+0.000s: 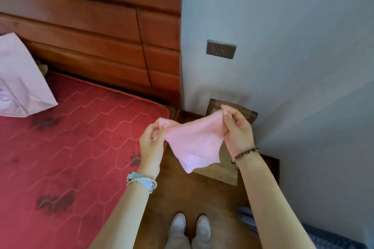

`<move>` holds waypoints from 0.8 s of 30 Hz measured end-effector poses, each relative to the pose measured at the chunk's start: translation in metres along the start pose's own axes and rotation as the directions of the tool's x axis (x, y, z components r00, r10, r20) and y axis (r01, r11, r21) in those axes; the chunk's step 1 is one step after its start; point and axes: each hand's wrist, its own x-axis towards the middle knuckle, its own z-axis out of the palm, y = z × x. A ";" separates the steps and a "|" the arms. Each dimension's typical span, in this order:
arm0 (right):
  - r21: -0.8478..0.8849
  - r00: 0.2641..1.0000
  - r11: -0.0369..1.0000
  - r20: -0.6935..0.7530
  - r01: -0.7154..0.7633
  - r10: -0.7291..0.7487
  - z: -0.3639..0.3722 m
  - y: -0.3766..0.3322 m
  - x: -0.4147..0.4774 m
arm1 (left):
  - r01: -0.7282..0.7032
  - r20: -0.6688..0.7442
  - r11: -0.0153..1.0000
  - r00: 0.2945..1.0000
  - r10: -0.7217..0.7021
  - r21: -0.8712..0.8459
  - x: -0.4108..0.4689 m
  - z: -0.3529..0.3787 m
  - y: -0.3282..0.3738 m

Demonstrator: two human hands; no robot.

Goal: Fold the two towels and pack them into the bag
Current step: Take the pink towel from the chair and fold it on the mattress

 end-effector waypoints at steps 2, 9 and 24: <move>-0.022 0.998 1.000 0.060 0.008 -0.007 0.022 -0.007 0.000 | -0.013 -0.053 1.000 0.998 0.013 0.004 -0.004 -0.020 0.007; -0.080 0.977 0.997 0.213 0.015 0.002 0.115 -0.001 -0.011 | 0.003 -0.238 0.997 0.971 -0.020 -0.075 -0.009 -0.104 0.014; -0.194 0.909 0.979 0.395 -0.061 0.135 0.290 0.051 -0.075 | 0.042 -0.471 0.986 0.875 -0.115 -0.163 -0.010 -0.275 0.002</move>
